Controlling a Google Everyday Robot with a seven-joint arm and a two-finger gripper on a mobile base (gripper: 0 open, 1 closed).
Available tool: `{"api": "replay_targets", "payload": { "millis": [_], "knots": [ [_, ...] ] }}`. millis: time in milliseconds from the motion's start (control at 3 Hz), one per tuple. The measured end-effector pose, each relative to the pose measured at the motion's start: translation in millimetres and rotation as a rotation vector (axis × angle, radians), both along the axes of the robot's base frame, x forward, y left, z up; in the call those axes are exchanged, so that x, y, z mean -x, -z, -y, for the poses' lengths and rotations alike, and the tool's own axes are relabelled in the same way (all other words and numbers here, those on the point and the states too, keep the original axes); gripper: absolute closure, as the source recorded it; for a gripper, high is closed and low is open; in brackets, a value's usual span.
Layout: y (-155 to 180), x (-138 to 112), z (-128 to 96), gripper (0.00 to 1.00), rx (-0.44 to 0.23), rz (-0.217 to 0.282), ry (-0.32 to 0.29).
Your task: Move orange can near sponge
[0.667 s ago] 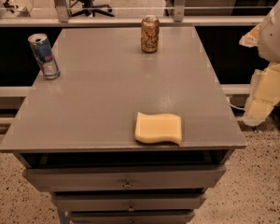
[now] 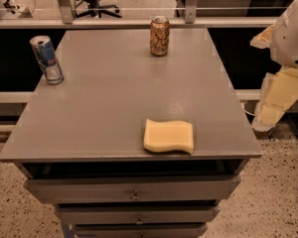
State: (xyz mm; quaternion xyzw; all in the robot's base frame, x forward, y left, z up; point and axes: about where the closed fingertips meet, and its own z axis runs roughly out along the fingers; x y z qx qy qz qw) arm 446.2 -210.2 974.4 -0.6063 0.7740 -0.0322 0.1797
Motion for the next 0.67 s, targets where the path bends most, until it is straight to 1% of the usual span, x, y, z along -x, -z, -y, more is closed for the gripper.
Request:
{"api": "replay_targets", "payload": {
  "millis": [333, 667],
  "knots": [
    [16, -30, -10, 0.00, -0.094, 0.036, -0.005],
    [33, -99, -28, 0.00, -0.251, 0.126, 0.007]
  ]
}}
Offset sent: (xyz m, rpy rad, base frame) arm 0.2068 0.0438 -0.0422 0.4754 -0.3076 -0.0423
